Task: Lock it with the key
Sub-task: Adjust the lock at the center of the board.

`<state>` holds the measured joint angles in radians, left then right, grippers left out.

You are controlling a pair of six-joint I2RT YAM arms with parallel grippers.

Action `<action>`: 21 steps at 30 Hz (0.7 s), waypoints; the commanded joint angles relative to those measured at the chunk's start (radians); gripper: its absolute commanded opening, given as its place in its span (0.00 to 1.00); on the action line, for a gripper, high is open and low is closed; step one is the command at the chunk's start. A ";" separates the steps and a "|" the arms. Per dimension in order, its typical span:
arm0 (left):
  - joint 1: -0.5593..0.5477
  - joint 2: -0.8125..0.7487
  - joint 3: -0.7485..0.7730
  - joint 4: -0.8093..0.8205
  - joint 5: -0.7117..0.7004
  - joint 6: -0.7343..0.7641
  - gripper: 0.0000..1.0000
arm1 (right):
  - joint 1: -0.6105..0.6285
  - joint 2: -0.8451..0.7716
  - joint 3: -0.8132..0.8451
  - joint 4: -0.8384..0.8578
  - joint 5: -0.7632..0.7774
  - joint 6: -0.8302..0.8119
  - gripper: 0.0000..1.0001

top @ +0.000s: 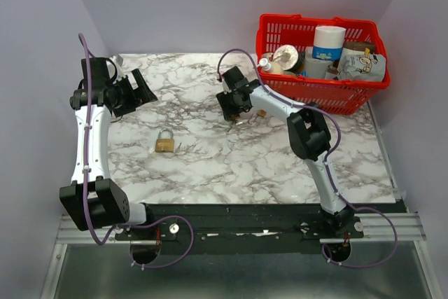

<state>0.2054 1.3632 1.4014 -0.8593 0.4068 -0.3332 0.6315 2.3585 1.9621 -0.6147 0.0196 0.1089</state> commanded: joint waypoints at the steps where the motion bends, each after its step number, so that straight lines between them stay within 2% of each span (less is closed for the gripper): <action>1: 0.022 -0.019 -0.025 -0.004 0.035 0.017 0.99 | 0.048 -0.085 -0.104 -0.039 -0.168 -0.153 0.45; 8: 0.023 -0.052 -0.067 0.009 0.058 0.010 0.99 | 0.094 -0.267 -0.379 0.036 -0.276 -0.400 0.44; 13: 0.023 -0.050 -0.065 0.011 0.060 0.000 0.99 | 0.119 -0.288 -0.440 0.053 -0.271 -0.544 0.50; 15: 0.025 -0.049 -0.061 0.011 0.061 -0.004 0.99 | 0.125 -0.275 -0.440 0.062 -0.244 -0.555 0.52; 16: 0.023 -0.049 -0.061 0.013 0.060 -0.004 0.99 | 0.126 -0.269 -0.436 0.061 -0.236 -0.554 0.54; 21: 0.023 -0.052 -0.061 0.014 0.056 -0.001 0.99 | 0.129 -0.220 -0.381 0.007 -0.193 -0.520 0.75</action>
<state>0.2214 1.3426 1.3392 -0.8555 0.4400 -0.3260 0.7532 2.0945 1.5440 -0.5800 -0.2016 -0.3923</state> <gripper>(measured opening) 0.987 0.707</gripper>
